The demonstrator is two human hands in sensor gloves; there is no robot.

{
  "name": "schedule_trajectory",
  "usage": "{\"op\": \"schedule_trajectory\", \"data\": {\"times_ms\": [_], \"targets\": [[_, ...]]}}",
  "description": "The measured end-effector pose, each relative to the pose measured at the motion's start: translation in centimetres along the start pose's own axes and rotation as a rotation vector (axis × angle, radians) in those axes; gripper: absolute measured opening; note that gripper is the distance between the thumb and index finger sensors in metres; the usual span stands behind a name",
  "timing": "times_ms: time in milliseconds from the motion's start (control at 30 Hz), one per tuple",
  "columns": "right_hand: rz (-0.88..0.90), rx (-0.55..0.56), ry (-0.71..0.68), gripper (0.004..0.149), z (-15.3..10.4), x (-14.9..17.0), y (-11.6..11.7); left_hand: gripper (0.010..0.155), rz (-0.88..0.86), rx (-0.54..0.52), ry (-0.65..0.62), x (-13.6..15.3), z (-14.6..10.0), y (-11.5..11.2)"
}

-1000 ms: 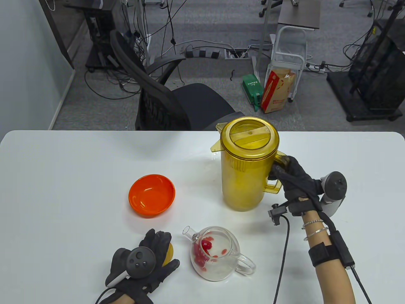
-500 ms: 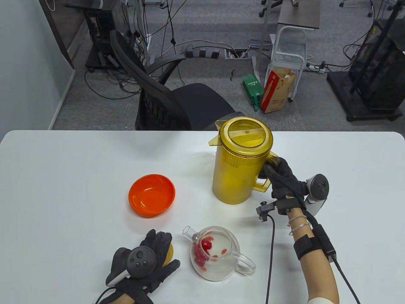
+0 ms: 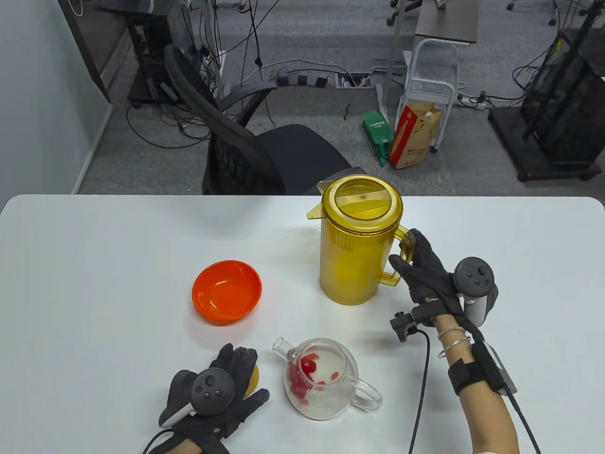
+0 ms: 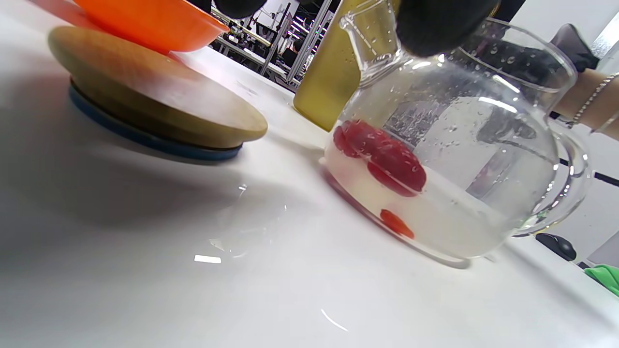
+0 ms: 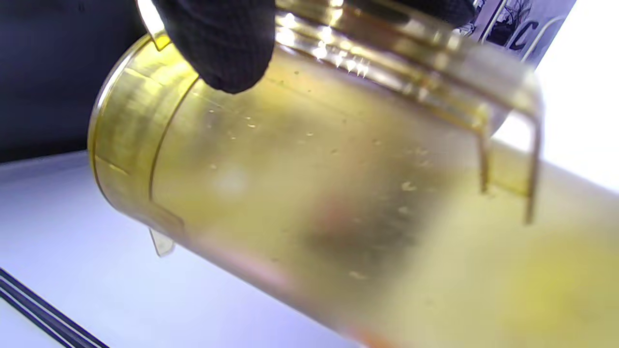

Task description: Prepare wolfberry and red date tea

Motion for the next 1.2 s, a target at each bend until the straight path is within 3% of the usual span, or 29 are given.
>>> {"op": "schedule_trajectory", "data": {"times_ms": [333,533,633,800,1033,1133,1200], "targets": [[-0.497,-0.153,-0.009,0.089,-5.0,-1.2,-1.7,0.08,0.024,0.025,0.003,-0.1,0.2,-0.5],[-0.728,-0.318,-0.082,0.088,-9.0,-1.9,-0.8,0.08,0.032,0.02,0.003,-0.2,0.2,-0.5],[-0.72,-0.392,-0.13,0.087,-11.4,-1.6,0.1,0.08,0.032,0.016,0.006,-0.1,0.1,-0.4],[-0.648,-0.392,-0.155,0.086,-14.5,-0.1,0.9,0.08,0.033,-0.018,0.019,0.2,0.0,0.1],[-0.676,-0.392,-0.162,0.085,-15.6,1.6,1.5,0.079,0.04,-0.023,0.063,1.0,0.0,0.4],[-0.644,-0.337,-0.185,0.085,-15.2,1.2,1.0,0.079,0.068,0.031,0.082,1.2,0.4,0.9],[-0.625,-0.364,-0.174,0.085,-15.4,1.4,1.2,0.079,0.057,0.062,0.083,1.1,0.6,1.6]]}}
Point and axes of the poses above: the tracker on the back of each hand, its own x axis roughly to the little-finger side, its own z axis roughly from the wrist to the fingertips, y = z × x, the point moved 4 cm from there along z, roughly from the wrist to the fingertips, and after that the axes turned 8 degrees about x, right-handed, at the moved point
